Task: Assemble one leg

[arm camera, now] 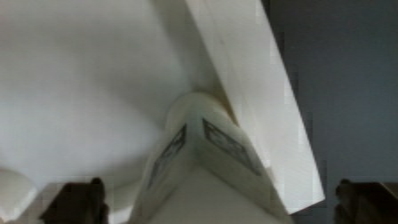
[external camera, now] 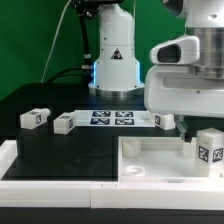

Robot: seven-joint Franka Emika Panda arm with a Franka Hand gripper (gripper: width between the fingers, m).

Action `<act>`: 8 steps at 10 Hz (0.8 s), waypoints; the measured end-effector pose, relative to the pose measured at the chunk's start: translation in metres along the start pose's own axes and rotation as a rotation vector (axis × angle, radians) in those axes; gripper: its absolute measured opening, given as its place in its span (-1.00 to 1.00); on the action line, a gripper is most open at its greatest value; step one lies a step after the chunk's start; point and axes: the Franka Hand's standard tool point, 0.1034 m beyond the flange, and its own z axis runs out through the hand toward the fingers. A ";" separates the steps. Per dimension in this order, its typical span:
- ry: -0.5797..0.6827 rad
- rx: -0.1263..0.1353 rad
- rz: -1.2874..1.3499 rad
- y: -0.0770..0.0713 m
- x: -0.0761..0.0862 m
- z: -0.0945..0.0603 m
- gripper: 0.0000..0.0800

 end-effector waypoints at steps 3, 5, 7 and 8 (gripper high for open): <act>0.003 -0.013 -0.384 0.006 0.003 0.000 0.62; 0.003 -0.019 -0.456 0.007 0.003 0.000 0.50; 0.003 -0.018 -0.406 0.007 0.003 0.000 0.06; 0.003 -0.018 -0.403 0.007 0.003 0.000 0.06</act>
Offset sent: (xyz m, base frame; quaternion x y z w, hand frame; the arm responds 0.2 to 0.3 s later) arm 0.0000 0.0000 0.0000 0.0000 0.0000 -0.2667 0.9638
